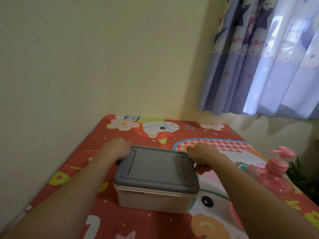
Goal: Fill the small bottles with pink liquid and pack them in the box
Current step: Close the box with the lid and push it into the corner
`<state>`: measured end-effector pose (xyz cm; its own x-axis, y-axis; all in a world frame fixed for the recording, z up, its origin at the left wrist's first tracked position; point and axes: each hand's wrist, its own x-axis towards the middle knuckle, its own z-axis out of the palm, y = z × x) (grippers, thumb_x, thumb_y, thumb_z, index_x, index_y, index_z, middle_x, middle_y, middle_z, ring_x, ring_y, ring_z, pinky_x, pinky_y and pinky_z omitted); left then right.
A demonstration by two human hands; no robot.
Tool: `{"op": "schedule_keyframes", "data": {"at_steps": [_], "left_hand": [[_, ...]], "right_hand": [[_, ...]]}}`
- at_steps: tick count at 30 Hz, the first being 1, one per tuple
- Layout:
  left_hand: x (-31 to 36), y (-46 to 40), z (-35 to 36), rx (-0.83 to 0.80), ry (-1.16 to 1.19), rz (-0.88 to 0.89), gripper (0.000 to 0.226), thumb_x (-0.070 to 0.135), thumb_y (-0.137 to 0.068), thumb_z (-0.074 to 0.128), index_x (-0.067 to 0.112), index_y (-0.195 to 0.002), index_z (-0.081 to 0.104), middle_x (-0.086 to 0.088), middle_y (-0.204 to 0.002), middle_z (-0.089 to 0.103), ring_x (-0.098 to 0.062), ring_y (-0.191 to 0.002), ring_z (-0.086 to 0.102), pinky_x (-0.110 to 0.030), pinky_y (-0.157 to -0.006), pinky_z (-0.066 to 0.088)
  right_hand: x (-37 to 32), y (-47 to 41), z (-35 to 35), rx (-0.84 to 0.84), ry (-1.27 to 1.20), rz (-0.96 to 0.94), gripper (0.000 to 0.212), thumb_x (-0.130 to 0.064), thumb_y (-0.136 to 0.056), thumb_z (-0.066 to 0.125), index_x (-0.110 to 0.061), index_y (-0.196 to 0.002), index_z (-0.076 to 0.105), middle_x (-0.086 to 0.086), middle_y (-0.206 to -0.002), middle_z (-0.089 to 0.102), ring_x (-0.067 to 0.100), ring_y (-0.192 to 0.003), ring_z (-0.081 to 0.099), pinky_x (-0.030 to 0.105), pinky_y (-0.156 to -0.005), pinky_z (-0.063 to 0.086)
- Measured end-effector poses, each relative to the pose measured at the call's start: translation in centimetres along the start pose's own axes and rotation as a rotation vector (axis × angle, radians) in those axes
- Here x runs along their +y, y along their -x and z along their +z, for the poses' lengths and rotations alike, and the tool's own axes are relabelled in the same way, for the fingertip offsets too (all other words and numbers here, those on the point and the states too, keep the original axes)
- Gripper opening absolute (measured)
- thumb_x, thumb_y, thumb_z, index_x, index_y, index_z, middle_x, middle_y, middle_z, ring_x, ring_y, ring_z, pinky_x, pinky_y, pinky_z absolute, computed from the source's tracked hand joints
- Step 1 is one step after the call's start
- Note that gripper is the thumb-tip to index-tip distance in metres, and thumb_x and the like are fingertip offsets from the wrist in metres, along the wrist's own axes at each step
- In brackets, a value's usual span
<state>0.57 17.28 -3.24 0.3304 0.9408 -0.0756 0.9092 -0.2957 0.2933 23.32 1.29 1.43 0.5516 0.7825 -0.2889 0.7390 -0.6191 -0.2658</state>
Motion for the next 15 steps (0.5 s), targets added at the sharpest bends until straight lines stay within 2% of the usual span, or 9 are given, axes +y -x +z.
{"op": "schedule_keyframes", "data": {"at_steps": [2,4,6,7,8,9,10,12,15], "left_hand": [[-0.1,-0.4,0.3,-0.019,0.034,-0.021,0.059,0.039,-0.109,0.025,-0.005,-0.132,0.057,-0.027,-0.14,0.054,-0.038,-0.13,0.051,-0.039,-0.106,0.039],[-0.5,-0.9,0.6,-0.037,0.051,-0.009,0.059,0.04,-0.109,0.026,-0.002,-0.133,0.059,-0.025,-0.134,0.06,-0.036,-0.122,0.057,-0.037,-0.101,0.044],[-0.8,-1.1,0.7,-0.061,0.077,0.006,0.059,0.042,-0.108,0.027,0.0,-0.128,0.065,-0.023,-0.105,0.071,-0.033,-0.089,0.068,-0.033,-0.081,0.05],[-1.0,-1.2,0.8,-0.073,0.101,0.004,0.06,0.042,-0.108,0.028,0.0,-0.124,0.067,-0.022,-0.09,0.072,-0.031,-0.072,0.065,-0.031,-0.071,0.048],[-1.0,-1.2,0.8,-0.073,0.122,0.006,0.06,0.042,-0.108,0.029,-0.001,-0.122,0.068,-0.022,-0.086,0.072,-0.03,-0.066,0.063,-0.03,-0.067,0.046],[-1.1,-1.3,0.9,-0.072,0.137,0.009,0.06,0.043,-0.108,0.029,-0.002,-0.122,0.067,-0.024,-0.097,0.072,-0.032,-0.075,0.065,-0.031,-0.072,0.047],[-1.1,-1.5,1.1,-0.07,0.155,0.014,0.061,0.042,-0.108,0.028,-0.002,-0.125,0.066,-0.025,-0.114,0.07,-0.034,-0.095,0.066,-0.032,-0.083,0.048],[-1.1,-1.7,1.4,-0.067,0.175,0.021,0.061,0.042,-0.109,0.027,-0.003,-0.131,0.061,-0.022,-0.137,0.059,-0.035,-0.124,0.055,-0.035,-0.1,0.042],[-1.1,-1.4,1.4,-0.049,0.191,0.025,0.06,0.043,-0.108,0.029,-0.002,-0.134,0.059,-0.021,-0.142,0.055,-0.035,-0.129,0.052,-0.035,-0.102,0.04]], "right_hand": [[0.2,-0.9,0.4,0.003,-0.094,0.058,0.036,-0.03,-0.103,0.043,-0.008,-0.082,0.062,0.007,-0.058,0.07,0.014,-0.038,0.063,0.022,-0.044,0.05],[0.3,-1.6,0.9,-0.034,-0.238,0.116,0.038,-0.034,-0.103,0.04,-0.007,-0.086,0.061,0.008,-0.057,0.068,0.017,-0.037,0.063,0.023,-0.042,0.05],[0.5,-2.1,1.1,-0.098,-0.387,0.141,0.036,-0.035,-0.103,0.04,-0.007,-0.09,0.059,0.01,-0.063,0.069,0.02,-0.044,0.067,0.028,-0.048,0.056],[0.7,-2.3,1.2,-0.129,-0.441,0.15,0.039,-0.038,-0.103,0.041,-0.006,-0.09,0.059,0.009,-0.06,0.069,0.02,-0.046,0.067,0.028,-0.049,0.057],[0.9,-2.4,1.1,-0.142,-0.46,0.161,0.043,-0.043,-0.103,0.04,-0.006,-0.088,0.058,0.007,-0.053,0.067,0.019,-0.042,0.064,0.025,-0.047,0.055],[1.1,-2.5,1.1,-0.148,-0.452,0.169,0.048,-0.048,-0.102,0.039,-0.007,-0.084,0.058,0.004,-0.046,0.063,0.018,-0.038,0.061,0.022,-0.045,0.051],[1.2,-2.6,1.0,-0.144,-0.432,0.175,0.051,-0.051,-0.101,0.039,-0.009,-0.08,0.057,0.002,-0.042,0.06,0.016,-0.036,0.057,0.021,-0.044,0.048],[1.1,-2.7,1.0,-0.135,-0.41,0.172,0.05,-0.05,-0.101,0.04,-0.011,-0.075,0.056,0.001,-0.041,0.056,0.015,-0.035,0.054,0.021,-0.047,0.047],[0.8,-2.5,1.1,-0.118,-0.401,0.159,0.047,-0.045,-0.102,0.04,-0.01,-0.075,0.056,0.003,-0.046,0.057,0.018,-0.042,0.055,0.025,-0.054,0.051]]}}
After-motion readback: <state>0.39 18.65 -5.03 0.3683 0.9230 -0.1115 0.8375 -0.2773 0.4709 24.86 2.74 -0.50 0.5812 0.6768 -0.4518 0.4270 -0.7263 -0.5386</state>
